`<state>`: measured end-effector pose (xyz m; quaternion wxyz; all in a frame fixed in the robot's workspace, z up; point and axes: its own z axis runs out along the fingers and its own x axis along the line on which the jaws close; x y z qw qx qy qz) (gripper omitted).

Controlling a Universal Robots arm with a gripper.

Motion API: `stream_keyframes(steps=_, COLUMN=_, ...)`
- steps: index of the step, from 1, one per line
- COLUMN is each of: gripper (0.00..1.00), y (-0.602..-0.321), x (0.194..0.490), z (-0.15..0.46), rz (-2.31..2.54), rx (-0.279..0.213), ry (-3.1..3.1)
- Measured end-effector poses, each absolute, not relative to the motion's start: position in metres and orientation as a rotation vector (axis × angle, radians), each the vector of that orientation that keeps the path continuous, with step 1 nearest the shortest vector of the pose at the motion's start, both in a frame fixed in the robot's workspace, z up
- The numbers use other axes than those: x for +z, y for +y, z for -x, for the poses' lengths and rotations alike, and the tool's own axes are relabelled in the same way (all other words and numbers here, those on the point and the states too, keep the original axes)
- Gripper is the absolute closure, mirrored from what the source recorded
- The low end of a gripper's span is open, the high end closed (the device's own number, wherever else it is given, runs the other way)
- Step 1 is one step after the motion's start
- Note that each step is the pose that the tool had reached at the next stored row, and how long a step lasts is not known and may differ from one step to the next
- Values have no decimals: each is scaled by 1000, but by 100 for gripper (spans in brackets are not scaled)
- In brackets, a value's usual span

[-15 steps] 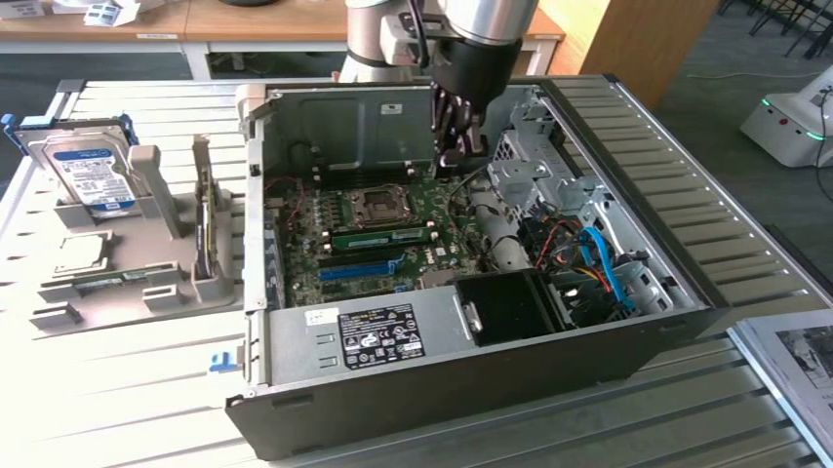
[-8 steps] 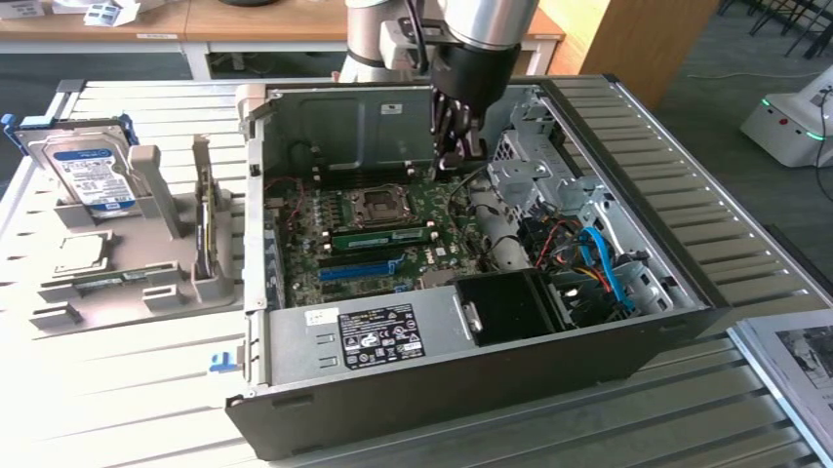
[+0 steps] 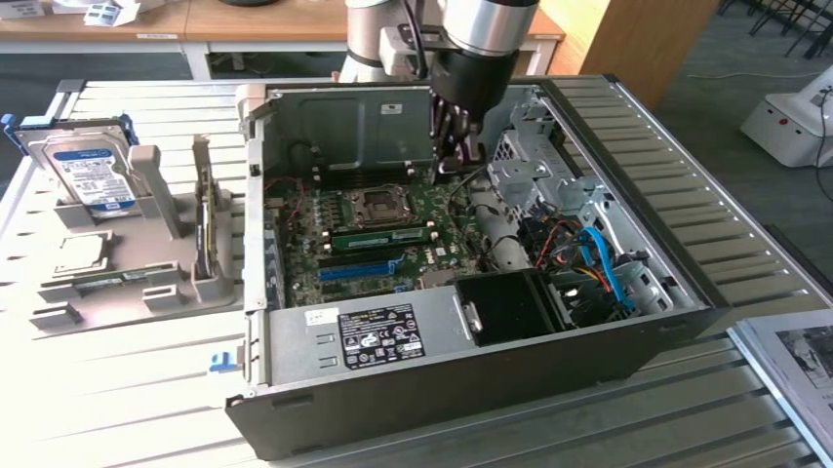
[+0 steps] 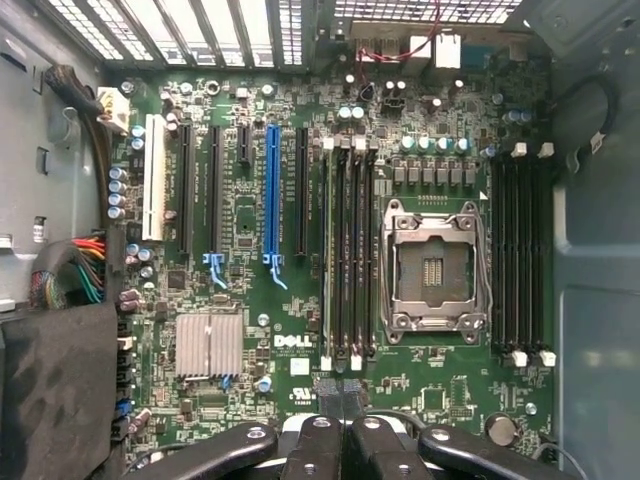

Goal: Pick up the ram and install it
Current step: 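Press down the ram until it locks into place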

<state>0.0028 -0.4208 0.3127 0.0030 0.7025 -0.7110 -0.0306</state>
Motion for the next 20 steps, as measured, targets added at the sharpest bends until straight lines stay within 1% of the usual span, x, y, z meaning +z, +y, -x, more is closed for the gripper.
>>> stream_keyframes(steps=20, gripper=90, y=-421, x=301, z=-3, rz=-2203, rx=-96, ry=-2229)
